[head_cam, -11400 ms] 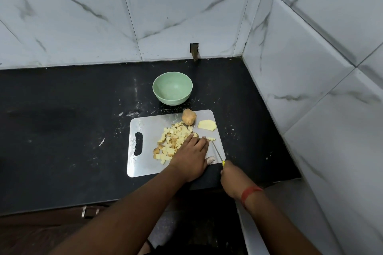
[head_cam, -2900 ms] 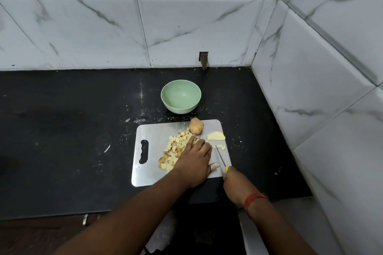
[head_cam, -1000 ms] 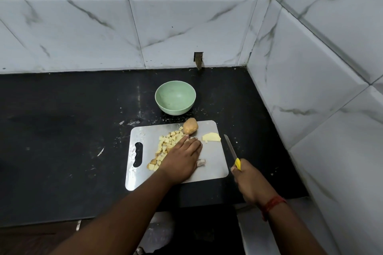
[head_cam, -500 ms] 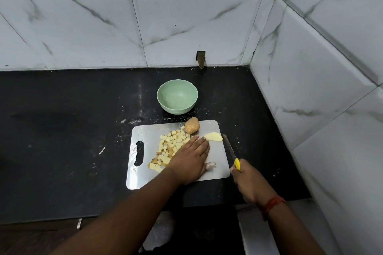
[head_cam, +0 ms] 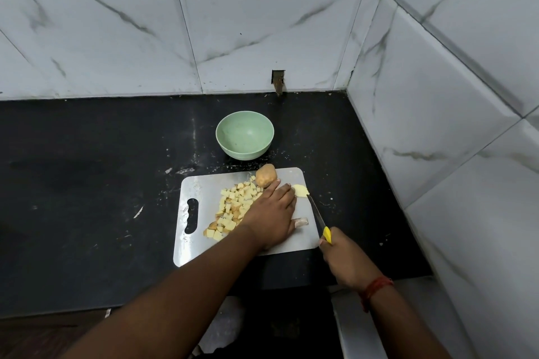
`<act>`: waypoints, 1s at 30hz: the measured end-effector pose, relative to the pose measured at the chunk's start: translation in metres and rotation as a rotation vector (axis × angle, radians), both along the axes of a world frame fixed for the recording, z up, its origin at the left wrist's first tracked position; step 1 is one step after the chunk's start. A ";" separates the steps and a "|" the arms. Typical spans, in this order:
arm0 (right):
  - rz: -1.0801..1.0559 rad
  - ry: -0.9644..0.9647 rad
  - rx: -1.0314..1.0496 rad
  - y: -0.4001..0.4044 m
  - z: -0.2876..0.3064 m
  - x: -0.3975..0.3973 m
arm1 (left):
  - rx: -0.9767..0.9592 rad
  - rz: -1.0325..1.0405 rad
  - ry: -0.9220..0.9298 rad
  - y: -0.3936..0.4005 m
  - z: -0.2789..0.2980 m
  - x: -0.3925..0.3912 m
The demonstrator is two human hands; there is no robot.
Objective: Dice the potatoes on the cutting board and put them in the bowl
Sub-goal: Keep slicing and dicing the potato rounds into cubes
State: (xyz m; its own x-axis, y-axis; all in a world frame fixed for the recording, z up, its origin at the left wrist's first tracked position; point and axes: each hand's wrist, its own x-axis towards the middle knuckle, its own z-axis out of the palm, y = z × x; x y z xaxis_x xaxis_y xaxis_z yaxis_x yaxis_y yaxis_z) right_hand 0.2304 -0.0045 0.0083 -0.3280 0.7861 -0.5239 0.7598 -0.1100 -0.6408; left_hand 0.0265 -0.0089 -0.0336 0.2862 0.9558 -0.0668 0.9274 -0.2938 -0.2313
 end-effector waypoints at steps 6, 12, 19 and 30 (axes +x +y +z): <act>-0.020 -0.008 -0.029 0.000 0.000 0.005 | -0.004 -0.031 -0.012 -0.006 -0.002 0.000; -0.006 -0.030 -0.014 0.000 0.002 0.005 | 0.060 -0.061 -0.064 -0.015 -0.007 -0.001; 0.028 -0.042 -0.008 -0.002 0.008 0.003 | 0.143 -0.064 -0.064 -0.023 -0.011 -0.010; 0.075 -0.163 0.048 -0.005 0.012 -0.006 | 0.167 -0.006 -0.161 -0.037 -0.020 -0.012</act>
